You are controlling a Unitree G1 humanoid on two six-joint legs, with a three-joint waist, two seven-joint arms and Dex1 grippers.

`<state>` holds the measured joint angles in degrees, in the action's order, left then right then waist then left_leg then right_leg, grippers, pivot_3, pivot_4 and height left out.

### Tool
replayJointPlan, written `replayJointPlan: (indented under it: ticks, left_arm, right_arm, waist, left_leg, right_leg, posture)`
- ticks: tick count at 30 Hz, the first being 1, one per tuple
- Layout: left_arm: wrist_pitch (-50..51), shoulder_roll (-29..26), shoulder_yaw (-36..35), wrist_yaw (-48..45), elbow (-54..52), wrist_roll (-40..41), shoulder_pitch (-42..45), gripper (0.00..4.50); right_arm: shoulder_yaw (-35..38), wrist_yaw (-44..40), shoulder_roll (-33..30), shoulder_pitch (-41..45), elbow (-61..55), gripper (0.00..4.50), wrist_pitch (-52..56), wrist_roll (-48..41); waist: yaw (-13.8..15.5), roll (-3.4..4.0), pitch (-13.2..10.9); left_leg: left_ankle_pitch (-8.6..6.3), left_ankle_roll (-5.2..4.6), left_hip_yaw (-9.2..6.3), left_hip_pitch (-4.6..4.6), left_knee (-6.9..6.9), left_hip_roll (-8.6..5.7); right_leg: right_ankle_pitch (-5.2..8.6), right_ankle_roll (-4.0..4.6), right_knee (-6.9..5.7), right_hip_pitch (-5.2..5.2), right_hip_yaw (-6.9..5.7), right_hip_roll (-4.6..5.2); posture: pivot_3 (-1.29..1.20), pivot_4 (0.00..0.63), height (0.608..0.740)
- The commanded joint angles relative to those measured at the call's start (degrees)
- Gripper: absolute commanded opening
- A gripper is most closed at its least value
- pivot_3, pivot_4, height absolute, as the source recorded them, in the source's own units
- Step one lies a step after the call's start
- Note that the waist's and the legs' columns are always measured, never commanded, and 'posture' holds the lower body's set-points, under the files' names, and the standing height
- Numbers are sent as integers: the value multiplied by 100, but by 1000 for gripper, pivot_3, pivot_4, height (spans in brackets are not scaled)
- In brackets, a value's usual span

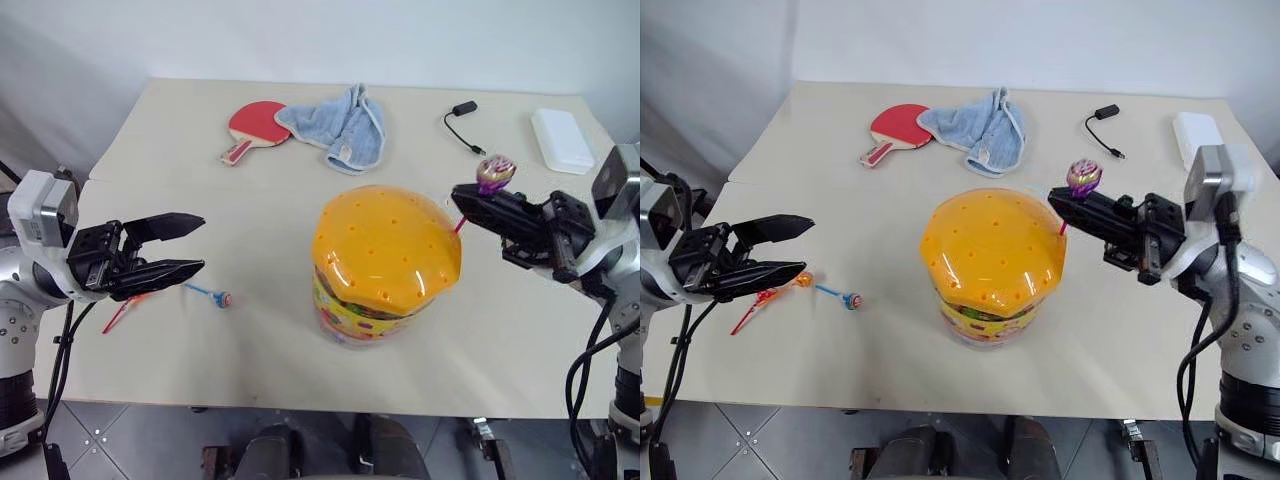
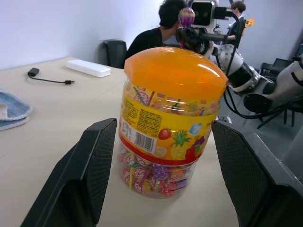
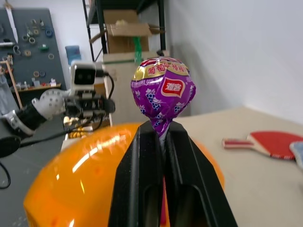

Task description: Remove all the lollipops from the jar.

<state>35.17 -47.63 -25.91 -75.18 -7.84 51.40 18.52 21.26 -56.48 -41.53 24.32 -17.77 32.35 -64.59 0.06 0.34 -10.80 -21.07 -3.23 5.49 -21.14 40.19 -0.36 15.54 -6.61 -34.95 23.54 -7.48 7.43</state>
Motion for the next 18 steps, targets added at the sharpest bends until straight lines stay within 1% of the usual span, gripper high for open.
replayJointPlan:
  ticks: [1, 3, 5, 7, 8, 10, 11, 13, 15, 18]
  left_arm:
    - [-161, -25, 21, -129, 33, 54, 85, 3375]
    - [-171, -26, 120, -190, 35, 63, 151, 3375]
    - [-230, -61, 317, -319, 38, -12, 260, 3375]
    - [-272, -90, 505, -419, 11, -85, 342, 3375]
    - [-337, -82, 638, -452, -22, -170, 394, 3375]
    - [-458, -81, 900, -533, -95, -345, 478, 3375]
    - [-502, -40, 981, -511, -112, -392, 539, 3375]
    - [-589, 31, 1145, -439, -152, -492, 649, 3375]
    - [-497, 131, 1268, -338, -268, -407, 719, 3375]
    - [-459, 192, 1470, -267, -530, -425, 729, 3375]
  right_arm:
    - [515, 113, -203, 256, 95, 22, 50, -344]
    - [895, 475, -377, 483, 427, 22, 191, -604]
    - [1217, 362, -940, 405, 951, 22, 243, -196]
    - [1337, 252, -1415, 139, 1439, 22, 353, 223]
    - [1297, 357, -1649, -89, 1727, 22, 424, 570]
    - [1040, 455, -1970, -594, 2162, 22, 194, 1445]
    - [798, 543, -2090, -814, 2316, 22, -67, 1996]
    - [199, 974, -2332, -1075, 2586, 22, -134, 2931]
    - [-83, 1151, -2360, -1165, 2831, 22, 218, 3219]
    - [-430, 1003, -2332, -1356, 3100, 22, 221, 3637]
  waist:
    - [6, 0, 0]
    - [11, 0, 0]
    - [46, 2, -1]
    - [79, 2, -1]
    - [113, 1, -1]
    - [123, -10, 6]
    - [121, -11, 6]
    - [111, -9, 6]
    - [100, -4, 4]
    - [84, 30, -1]
  left_leg:
    - [0, -1, -1, 0, 0, 0]
    - [0, 0, -3, 0, 0, 0]
    - [1, -1, -3, -2, 2, -2]
    - [2, -5, -2, -5, 3, -6]
    - [2, -5, -3, -5, 3, -5]
    - [2, -5, -2, -4, 1, -3]
    - [2, -5, 0, -4, 1, -2]
    - [3, -6, 13, -2, 2, -3]
    - [6, -8, 20, 0, 2, -3]
    - [7, -5, 18, 2, 2, -2]
  right_leg:
    - [0, 0, 0, 0, -3, 0]
    - [0, 0, 0, -3, -2, 1]
    - [0, 0, 0, -3, -2, 2]
    - [-1, -2, 4, -3, -3, 5]
    - [-1, -2, 4, -4, -3, 4]
    - [-1, -2, 9, -6, -3, 2]
    - [-1, -2, 9, -7, -4, 1]
    - [-3, -5, 7, -6, -3, 2]
    - [-3, -6, 3, -4, 2, 4]
    - [-3, -6, 1, -2, 3, 3]
  posture:
    - [0, 150, 740]
    - [0, 150, 740]
    - [0, 150, 740]
    - [0, 150, 740]
    - [0, 150, 740]
    - [0, 150, 740]
    - [0, 150, 740]
    - [0, 150, 740]
    - [0, 150, 740]
    - [0, 150, 740]
